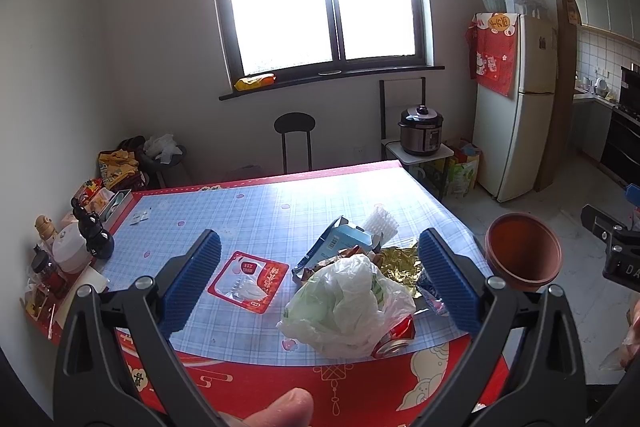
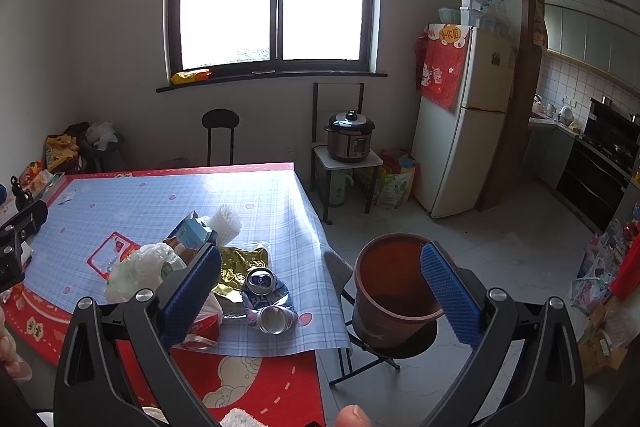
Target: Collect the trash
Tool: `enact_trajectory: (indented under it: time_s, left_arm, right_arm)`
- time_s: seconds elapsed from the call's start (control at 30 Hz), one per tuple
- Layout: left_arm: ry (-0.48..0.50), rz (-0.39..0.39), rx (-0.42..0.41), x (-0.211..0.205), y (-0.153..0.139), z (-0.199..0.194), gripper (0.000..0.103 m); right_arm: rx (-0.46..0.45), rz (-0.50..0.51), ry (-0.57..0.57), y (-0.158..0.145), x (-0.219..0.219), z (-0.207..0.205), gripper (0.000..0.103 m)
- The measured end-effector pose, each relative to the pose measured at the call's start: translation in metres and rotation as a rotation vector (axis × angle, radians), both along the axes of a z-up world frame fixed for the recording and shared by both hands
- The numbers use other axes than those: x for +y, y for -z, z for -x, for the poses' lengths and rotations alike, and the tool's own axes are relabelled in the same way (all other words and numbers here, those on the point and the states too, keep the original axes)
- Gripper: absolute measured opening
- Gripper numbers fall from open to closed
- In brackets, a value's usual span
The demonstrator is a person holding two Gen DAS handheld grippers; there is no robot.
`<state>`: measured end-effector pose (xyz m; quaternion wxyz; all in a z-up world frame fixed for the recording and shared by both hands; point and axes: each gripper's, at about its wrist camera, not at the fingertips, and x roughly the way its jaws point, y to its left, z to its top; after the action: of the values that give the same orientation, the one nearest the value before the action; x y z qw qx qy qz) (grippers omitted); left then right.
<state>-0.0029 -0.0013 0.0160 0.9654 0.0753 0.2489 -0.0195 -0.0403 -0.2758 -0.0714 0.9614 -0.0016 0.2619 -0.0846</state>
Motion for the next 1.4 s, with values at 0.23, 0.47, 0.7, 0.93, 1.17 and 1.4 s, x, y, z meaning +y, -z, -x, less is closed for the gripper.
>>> enact_trajectory:
  time_s: [0.23, 0.47, 0.7, 0.93, 1.17, 1.4]
  left_arm:
    - [0.001, -0.002, -0.008, -0.0007, -0.0014, 0.0012, 0.098]
    - [0.004, 0.001, -0.024, -0.0018, -0.0056, 0.0009, 0.098]
    - [0.009, 0.000, -0.025, -0.0047, -0.0039, 0.0020, 0.098]
    - [0.011, -0.001, -0.024, -0.0055, -0.0018, 0.0024, 0.098]
    - [0.010, 0.000, -0.024, -0.0057, -0.0017, 0.0025, 0.098]
    - [0.011, -0.001, -0.025, -0.0064, -0.0011, 0.0029, 0.098]
  right_arm:
    - [-0.004, -0.002, 0.007, -0.0005, -0.0032, -0.0003, 0.099]
    - [-0.010, 0.002, 0.010, -0.0013, -0.0035, 0.0008, 0.099]
    - [-0.008, -0.003, 0.014, -0.0033, -0.0071, 0.0027, 0.099]
    - [-0.004, -0.004, 0.013, -0.0033, -0.0089, 0.0021, 0.099]
    - [-0.003, -0.004, 0.014, -0.0030, -0.0086, 0.0019, 0.099]
    - [-0.002, -0.002, 0.014, -0.0040, -0.0084, 0.0017, 0.099]
